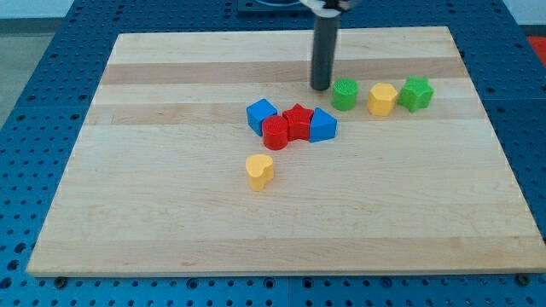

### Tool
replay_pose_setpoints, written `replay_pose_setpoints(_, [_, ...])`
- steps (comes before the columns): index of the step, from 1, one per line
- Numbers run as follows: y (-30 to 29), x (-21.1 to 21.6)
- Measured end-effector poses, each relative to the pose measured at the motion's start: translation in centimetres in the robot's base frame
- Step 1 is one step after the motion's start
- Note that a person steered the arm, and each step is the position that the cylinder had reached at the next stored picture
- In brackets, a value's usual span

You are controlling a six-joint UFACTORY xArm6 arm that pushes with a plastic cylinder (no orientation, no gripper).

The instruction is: Slide the green circle into the top side of the yellow hexagon

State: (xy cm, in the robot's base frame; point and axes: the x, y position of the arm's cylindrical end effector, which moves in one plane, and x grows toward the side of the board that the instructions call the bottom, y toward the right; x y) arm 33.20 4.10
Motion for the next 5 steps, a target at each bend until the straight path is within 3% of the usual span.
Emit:
replay_pose_setpoints(2, [2.5, 4.6])
replay_pose_setpoints(5, [4.9, 1.9])
